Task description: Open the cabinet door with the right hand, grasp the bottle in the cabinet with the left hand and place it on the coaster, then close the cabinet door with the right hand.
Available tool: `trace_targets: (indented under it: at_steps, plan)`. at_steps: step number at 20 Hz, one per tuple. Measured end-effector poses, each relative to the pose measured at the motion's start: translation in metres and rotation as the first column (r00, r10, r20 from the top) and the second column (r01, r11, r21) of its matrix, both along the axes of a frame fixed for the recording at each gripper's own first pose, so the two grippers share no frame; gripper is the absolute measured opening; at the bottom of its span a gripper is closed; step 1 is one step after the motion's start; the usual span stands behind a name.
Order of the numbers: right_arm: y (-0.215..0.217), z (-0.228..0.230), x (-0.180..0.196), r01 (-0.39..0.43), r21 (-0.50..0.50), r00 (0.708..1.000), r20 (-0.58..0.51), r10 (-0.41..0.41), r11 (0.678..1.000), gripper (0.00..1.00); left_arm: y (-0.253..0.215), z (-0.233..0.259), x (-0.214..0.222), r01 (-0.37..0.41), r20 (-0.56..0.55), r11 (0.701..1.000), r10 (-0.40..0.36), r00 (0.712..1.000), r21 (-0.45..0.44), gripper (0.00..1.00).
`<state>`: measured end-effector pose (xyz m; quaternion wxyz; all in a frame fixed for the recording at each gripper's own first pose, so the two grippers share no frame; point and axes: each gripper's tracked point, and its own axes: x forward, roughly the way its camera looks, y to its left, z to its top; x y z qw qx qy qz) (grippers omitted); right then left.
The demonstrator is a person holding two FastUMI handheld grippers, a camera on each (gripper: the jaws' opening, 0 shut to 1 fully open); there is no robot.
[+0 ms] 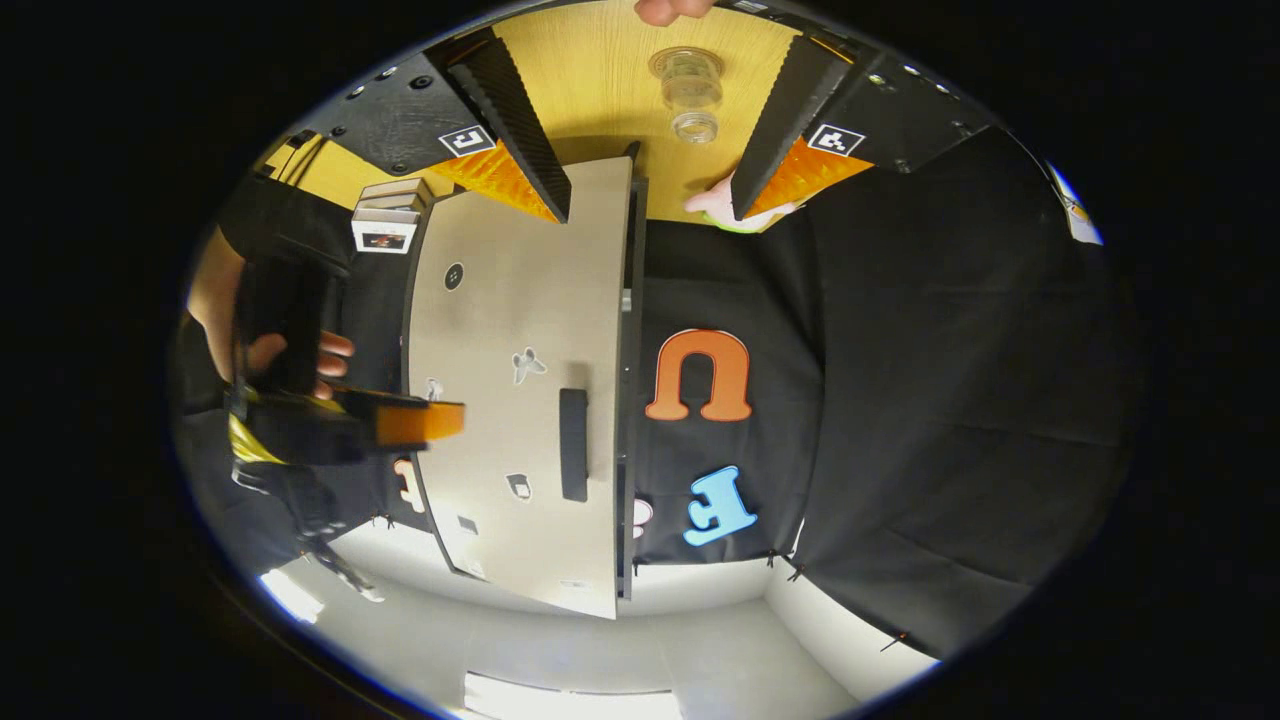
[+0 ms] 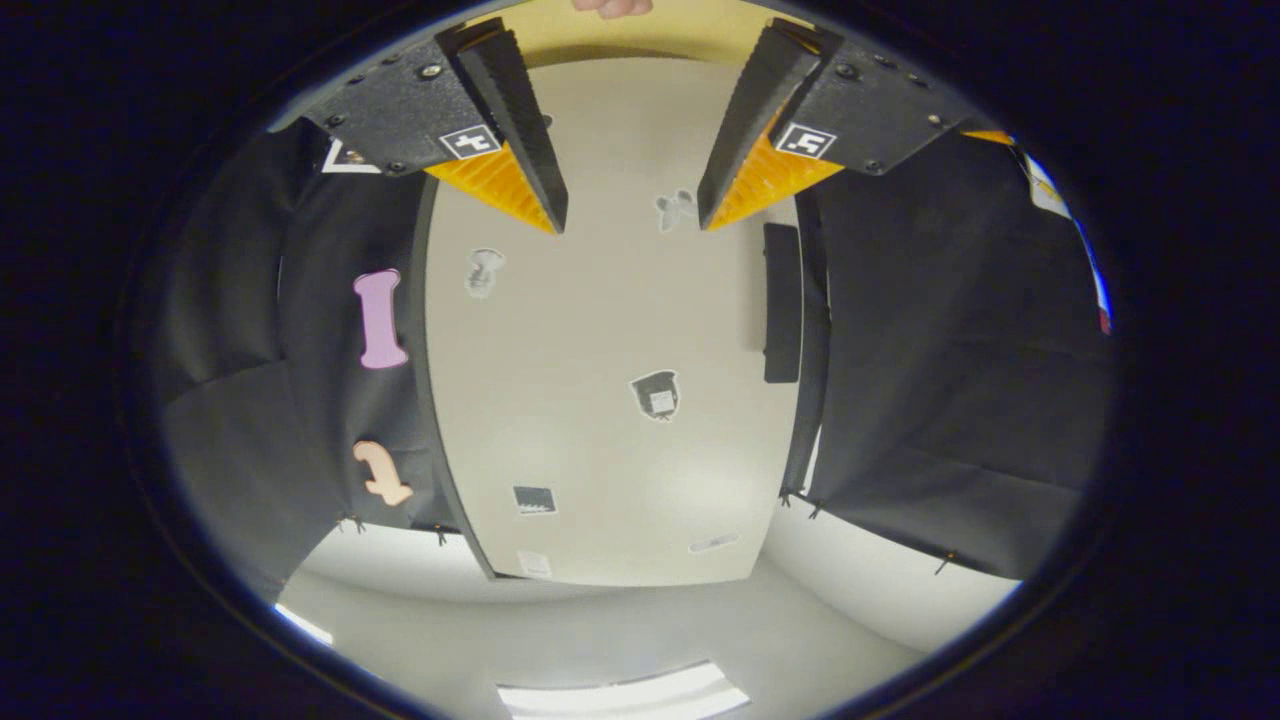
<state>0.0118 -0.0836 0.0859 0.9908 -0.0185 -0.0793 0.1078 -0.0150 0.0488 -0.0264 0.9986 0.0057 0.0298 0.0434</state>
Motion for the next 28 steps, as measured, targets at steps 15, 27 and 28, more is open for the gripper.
trace_targets:
  at_steps: [15,27,28]
  plan:
    - [-0.156,-0.086,-0.109,0.368,0.042,0.914,-0.200,-0.353,0.929,0.86,-0.071,0.003,0.000,0.109,0.050,0.994,-0.109,0.993,0.009,0.95]
    - [-0.170,-0.056,-0.101,0.371,0.119,0.925,-0.135,-0.355,0.921,0.86,-0.072,0.012,0.006,0.104,0.064,0.994,-0.106,0.992,0.035,0.95]
    - [-0.169,-0.057,-0.101,0.367,0.113,0.927,-0.133,-0.352,0.924,0.86,-0.072,0.013,0.005,0.104,0.067,0.994,-0.106,0.992,0.037,0.95]
